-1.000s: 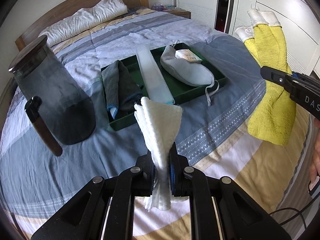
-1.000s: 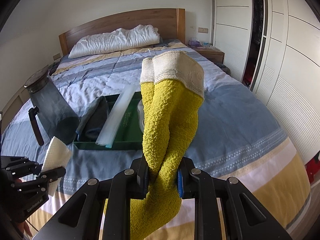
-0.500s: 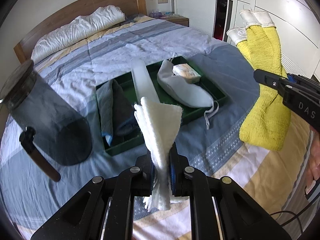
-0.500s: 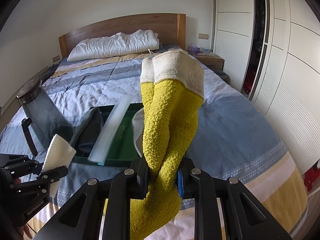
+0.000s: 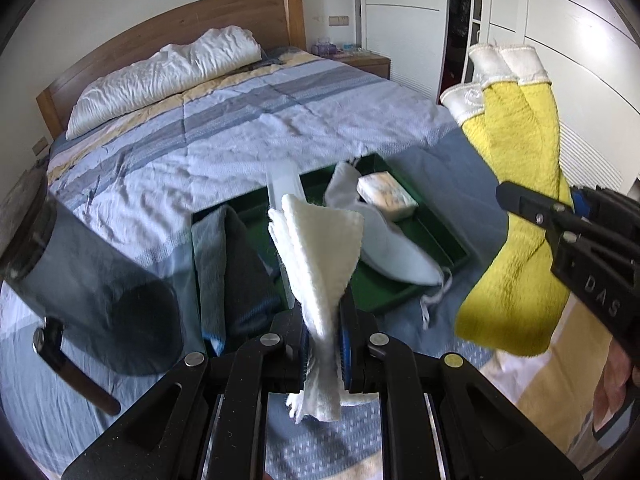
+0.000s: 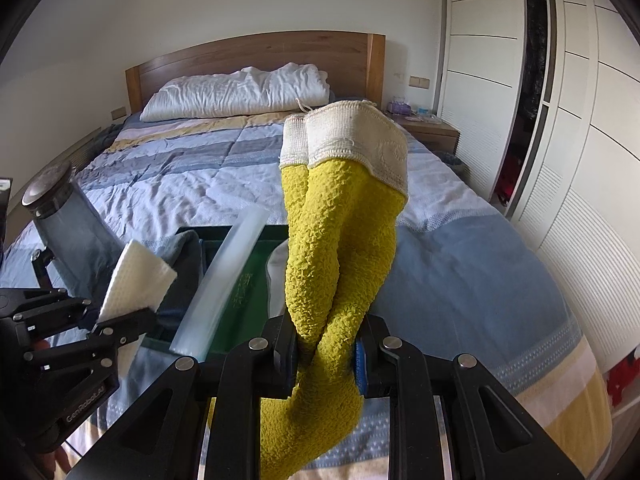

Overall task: Organize soft objects
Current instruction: 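Lift the mesh pad and yellow towel and carry them toward the green tray, then lower the mesh pad and yellow towel into the green tray beside the grey towel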

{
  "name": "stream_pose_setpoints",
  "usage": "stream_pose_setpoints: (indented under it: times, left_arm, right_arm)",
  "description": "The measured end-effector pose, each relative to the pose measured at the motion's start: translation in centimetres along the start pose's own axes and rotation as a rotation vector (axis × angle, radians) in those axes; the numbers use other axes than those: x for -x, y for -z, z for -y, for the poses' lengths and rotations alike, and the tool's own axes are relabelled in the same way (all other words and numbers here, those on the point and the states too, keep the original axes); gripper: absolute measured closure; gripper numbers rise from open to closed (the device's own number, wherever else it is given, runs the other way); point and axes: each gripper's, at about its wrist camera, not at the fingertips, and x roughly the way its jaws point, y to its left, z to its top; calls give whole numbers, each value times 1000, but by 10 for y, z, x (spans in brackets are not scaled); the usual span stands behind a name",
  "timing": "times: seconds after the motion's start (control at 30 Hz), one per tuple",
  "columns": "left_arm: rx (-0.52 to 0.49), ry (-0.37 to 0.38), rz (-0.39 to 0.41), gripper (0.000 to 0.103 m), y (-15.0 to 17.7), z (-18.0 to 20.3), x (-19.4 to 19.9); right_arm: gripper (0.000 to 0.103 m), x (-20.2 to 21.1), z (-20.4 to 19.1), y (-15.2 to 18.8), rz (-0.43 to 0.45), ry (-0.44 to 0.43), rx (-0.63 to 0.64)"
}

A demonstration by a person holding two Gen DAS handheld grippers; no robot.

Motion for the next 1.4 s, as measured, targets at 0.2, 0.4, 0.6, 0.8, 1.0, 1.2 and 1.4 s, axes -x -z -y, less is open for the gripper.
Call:
stream_pose_setpoints:
  times: [0.2,0.4,0.6,0.8,1.0,1.2,1.4]
  left_arm:
    - [67,9,35,93,-24,-17,-10]
    - [107,-17,80,93,-54,-46,-11]
    - [192,8,76,92,-77,-71,-24]
    - [214,24,41,92,-70,-73,-48]
    - [236,5,-7,92,-61,-63,-73]
    - [334,-42,-56,92,-57,-59,-90]
    - [347,-97,-54,92,-52,-55,-98]
  right_arm:
    - [83,-25,-6,-12,-3,-2,37]
    - [83,-45,-3,-28,10,-3,45]
    - [82,-74,-9,-47,6,-20,77]
    - [82,-99,-15,-52,-26,-43,76]
    - [82,-135,-23,-56,-102,-57,73]
    - [82,-171,-33,-61,-172,-47,71]
    - [82,-192,-39,-65,-198,-51,67]
